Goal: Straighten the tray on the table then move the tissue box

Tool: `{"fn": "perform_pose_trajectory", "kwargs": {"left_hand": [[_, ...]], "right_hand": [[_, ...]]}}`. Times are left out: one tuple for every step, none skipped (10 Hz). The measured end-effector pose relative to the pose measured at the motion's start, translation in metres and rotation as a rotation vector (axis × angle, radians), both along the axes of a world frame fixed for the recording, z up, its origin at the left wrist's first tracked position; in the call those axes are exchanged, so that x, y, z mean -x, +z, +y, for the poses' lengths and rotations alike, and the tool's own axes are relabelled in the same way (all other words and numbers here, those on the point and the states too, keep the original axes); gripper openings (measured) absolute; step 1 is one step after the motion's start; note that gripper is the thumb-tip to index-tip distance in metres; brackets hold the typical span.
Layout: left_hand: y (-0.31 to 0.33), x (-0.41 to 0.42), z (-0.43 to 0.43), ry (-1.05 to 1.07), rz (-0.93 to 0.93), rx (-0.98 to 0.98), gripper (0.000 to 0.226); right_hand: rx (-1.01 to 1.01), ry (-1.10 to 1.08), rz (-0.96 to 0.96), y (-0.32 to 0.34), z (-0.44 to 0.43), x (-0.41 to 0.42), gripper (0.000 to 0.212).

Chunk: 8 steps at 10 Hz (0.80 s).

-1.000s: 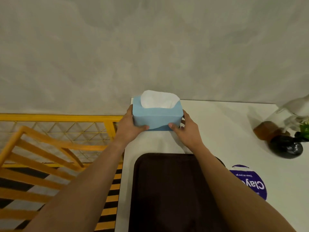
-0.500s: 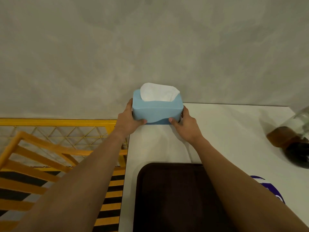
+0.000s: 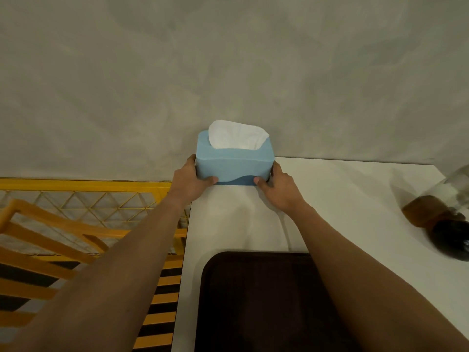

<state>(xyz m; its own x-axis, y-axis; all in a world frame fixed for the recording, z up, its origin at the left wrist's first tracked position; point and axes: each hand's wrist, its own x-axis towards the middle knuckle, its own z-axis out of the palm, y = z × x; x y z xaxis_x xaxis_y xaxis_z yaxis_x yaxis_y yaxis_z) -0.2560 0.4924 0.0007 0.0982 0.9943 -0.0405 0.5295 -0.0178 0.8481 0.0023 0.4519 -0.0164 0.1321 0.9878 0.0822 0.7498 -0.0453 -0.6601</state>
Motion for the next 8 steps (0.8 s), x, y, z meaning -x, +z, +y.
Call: {"fn": "perform_pose_trajectory", "kwargs": {"left_hand": [[0.003, 0.002, 0.003, -0.012, 0.024, 0.015, 0.081], [0.004, 0.003, 0.004, -0.016, 0.029, 0.031, 0.078], [0.006, 0.002, 0.004, -0.014, 0.028, 0.046, 0.077], [0.005, 0.002, 0.003, 0.002, 0.013, 0.054, 0.078], [0.005, 0.002, 0.002, 0.025, -0.001, 0.067, 0.079], [0.004, 0.002, 0.003, 0.02, -0.005, 0.084, 0.079], [0.013, 0.002, 0.0, 0.001, 0.027, 0.108, 0.081], [0.02, 0.002, -0.004, -0.047, 0.032, 0.146, 0.105]], "right_hand": [[0.013, 0.011, -0.008, 0.0, 0.001, -0.001, 0.062], [0.018, 0.018, -0.001, 0.0, 0.001, 0.0, 0.062], [0.025, 0.018, 0.011, 0.002, 0.001, 0.001, 0.062], [0.024, 0.026, 0.028, 0.001, 0.001, 0.002, 0.062], [0.038, 0.028, 0.03, 0.003, 0.0, 0.003, 0.062], [0.059, 0.021, 0.042, 0.002, 0.002, 0.002, 0.064], [0.076, 0.022, 0.049, 0.012, -0.002, 0.004, 0.066], [0.101, 0.048, 0.058, 0.021, -0.006, 0.003, 0.079]]}}
